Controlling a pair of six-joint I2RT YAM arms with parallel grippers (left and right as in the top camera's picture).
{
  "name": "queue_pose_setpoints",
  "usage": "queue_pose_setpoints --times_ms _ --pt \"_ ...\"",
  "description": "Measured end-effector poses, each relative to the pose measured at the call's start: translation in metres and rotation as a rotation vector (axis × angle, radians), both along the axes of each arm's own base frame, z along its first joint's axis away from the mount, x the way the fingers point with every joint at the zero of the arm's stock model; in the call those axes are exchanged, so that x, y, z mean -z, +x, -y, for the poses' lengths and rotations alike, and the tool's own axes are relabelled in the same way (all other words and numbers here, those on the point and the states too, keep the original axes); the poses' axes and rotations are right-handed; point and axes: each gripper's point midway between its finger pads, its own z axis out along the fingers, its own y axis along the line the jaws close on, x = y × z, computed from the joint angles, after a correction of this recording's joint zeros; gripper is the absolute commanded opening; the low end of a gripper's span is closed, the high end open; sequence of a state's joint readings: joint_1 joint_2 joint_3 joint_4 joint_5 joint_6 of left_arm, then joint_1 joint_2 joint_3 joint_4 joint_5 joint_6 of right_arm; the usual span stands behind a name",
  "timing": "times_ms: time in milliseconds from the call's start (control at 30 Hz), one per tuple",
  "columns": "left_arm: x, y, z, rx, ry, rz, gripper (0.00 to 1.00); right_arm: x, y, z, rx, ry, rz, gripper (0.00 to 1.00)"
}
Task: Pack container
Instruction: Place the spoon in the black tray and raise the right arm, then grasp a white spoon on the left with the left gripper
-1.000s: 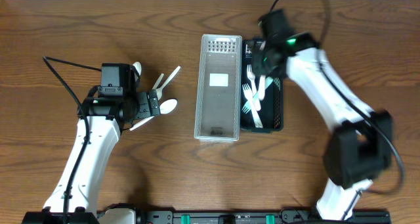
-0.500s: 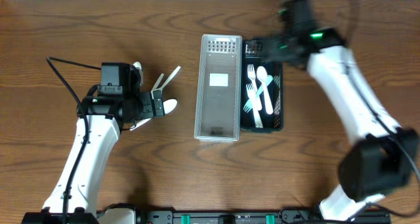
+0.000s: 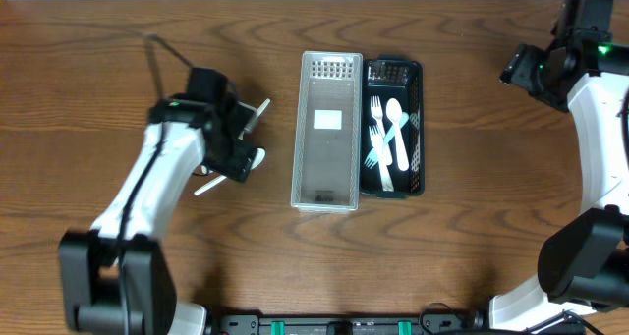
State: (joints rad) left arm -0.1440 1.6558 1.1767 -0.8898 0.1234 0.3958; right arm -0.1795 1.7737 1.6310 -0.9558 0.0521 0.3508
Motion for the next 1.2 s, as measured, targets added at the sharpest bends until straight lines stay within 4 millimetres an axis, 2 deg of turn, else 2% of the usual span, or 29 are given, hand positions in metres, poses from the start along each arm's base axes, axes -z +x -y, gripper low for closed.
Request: queue_pose_setpoints --times_ms 100,200,467,567,600,700,900,1033,1100,1167,1200 --pt "0.022 -0.005 0.005 0.105 0.018 -0.066 0.61 0.001 -0.002 0.005 0.011 0.001 -0.006 0.8" --pt "0.039 -0.006 0.002 0.152 0.047 -0.107 0.61 0.002 -0.003 0.004 0.011 0.002 -0.008 0.8" --pt "0.065 0.003 -0.004 0.192 0.092 -0.127 0.61 0.002 -0.003 0.004 0.01 0.001 -0.009 0.8" --pt "0.075 0.001 -0.006 0.196 0.102 -0.153 0.48 0.002 -0.003 0.004 0.009 0.0 -0.009 0.8" --pt "0.078 -0.001 -0.007 0.197 0.11 -0.166 0.4 0.002 -0.003 0.004 0.006 -0.001 -0.009 0.8" --pt "0.078 0.0 -0.009 0.196 0.118 -0.166 0.06 0.002 -0.003 0.004 0.0 -0.004 -0.01 0.79" --pt "0.077 -0.008 -0.01 0.159 0.126 -0.201 0.06 0.002 -0.003 0.004 -0.007 -0.007 -0.011 0.79" --pt "0.061 -0.028 -0.007 0.144 0.133 -0.267 0.06 0.002 -0.003 0.004 -0.008 -0.008 -0.012 0.78" --pt "0.04 -0.025 0.0 0.128 0.132 -0.238 0.06 0.002 -0.003 0.004 -0.009 -0.008 -0.012 0.78" --pt "0.008 -0.01 0.01 0.083 0.115 -0.144 0.06 0.002 -0.003 0.004 -0.009 -0.008 -0.012 0.78" --pt "-0.014 0.001 0.017 0.052 0.097 -0.066 0.06 0.002 -0.003 0.004 -0.009 -0.008 -0.012 0.77"
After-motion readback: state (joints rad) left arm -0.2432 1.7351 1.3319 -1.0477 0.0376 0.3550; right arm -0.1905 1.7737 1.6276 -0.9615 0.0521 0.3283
